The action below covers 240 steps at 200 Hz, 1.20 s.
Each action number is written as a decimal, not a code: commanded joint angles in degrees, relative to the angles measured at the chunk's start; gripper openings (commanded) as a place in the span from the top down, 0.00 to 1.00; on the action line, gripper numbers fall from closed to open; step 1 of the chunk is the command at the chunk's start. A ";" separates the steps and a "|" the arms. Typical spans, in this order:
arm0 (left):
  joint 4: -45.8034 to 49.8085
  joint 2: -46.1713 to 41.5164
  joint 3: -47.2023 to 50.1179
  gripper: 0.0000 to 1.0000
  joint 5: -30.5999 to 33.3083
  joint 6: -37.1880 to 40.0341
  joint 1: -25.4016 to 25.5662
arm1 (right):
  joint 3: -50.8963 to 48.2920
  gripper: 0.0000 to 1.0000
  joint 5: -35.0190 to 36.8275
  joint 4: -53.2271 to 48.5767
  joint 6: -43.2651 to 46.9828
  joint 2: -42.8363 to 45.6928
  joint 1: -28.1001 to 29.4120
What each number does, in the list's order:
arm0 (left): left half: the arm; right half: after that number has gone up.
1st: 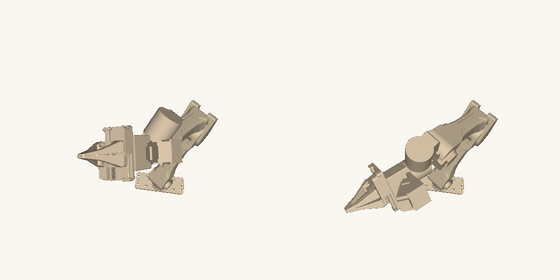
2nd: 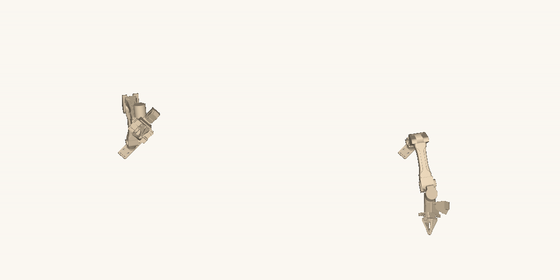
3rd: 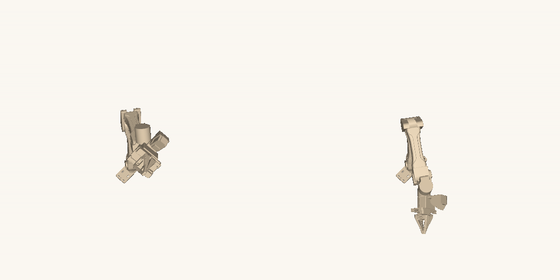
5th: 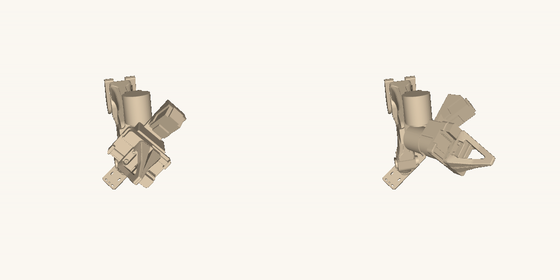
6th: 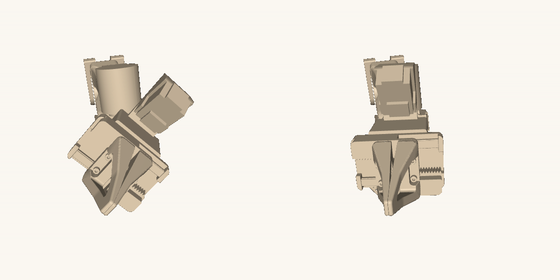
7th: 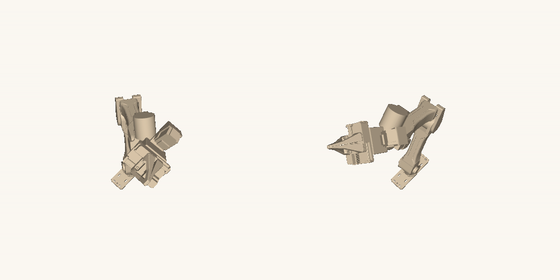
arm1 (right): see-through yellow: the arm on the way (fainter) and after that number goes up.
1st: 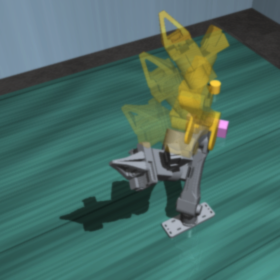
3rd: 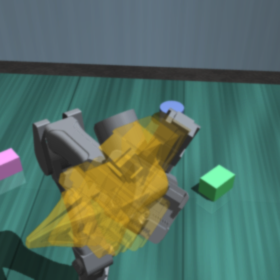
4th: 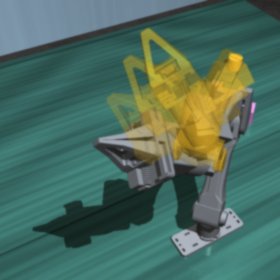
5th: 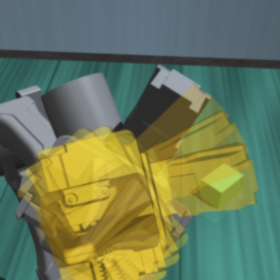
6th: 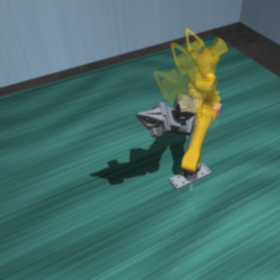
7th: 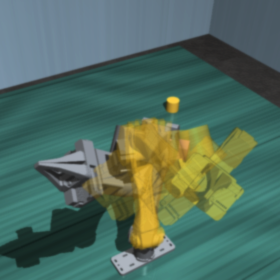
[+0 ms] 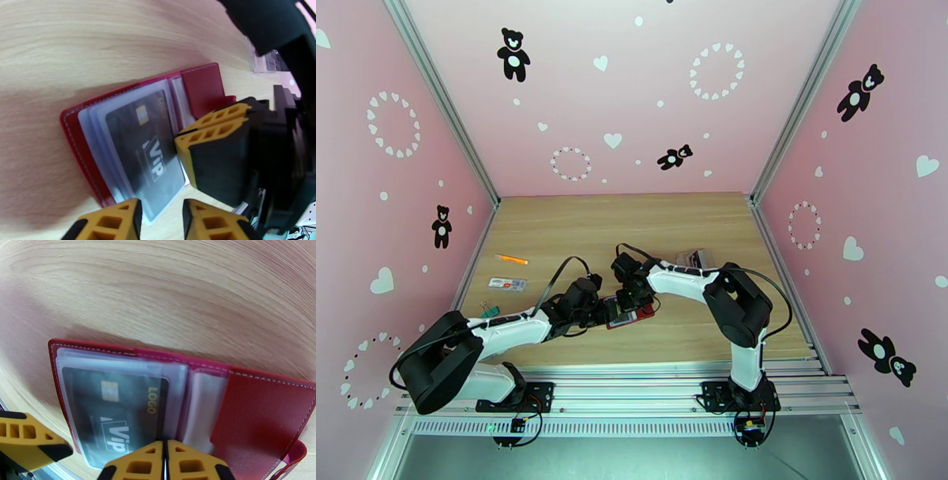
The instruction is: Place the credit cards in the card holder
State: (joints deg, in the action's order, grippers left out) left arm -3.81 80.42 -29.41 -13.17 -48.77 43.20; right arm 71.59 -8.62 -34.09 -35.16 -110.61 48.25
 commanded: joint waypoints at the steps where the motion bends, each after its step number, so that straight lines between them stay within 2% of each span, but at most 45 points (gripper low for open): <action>1: -0.66 0.46 -0.92 0.67 -1.16 -0.38 -0.49 | -2.09 0.92 1.42 -0.75 0.18 -1.10 -0.35; 144: 2.64 -1.08 0.80 0.67 2.93 -0.71 -0.49 | -1.98 0.92 1.68 -1.11 0.70 -1.01 -0.46; 240: -0.93 1.73 -0.30 0.67 -0.19 -1.15 -0.31 | -2.42 0.93 1.24 -0.75 0.57 -1.19 -0.44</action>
State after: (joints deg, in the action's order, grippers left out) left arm -3.42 81.17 -29.30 -11.81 -49.41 43.16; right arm 71.42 -8.78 -33.91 -34.96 -110.54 48.14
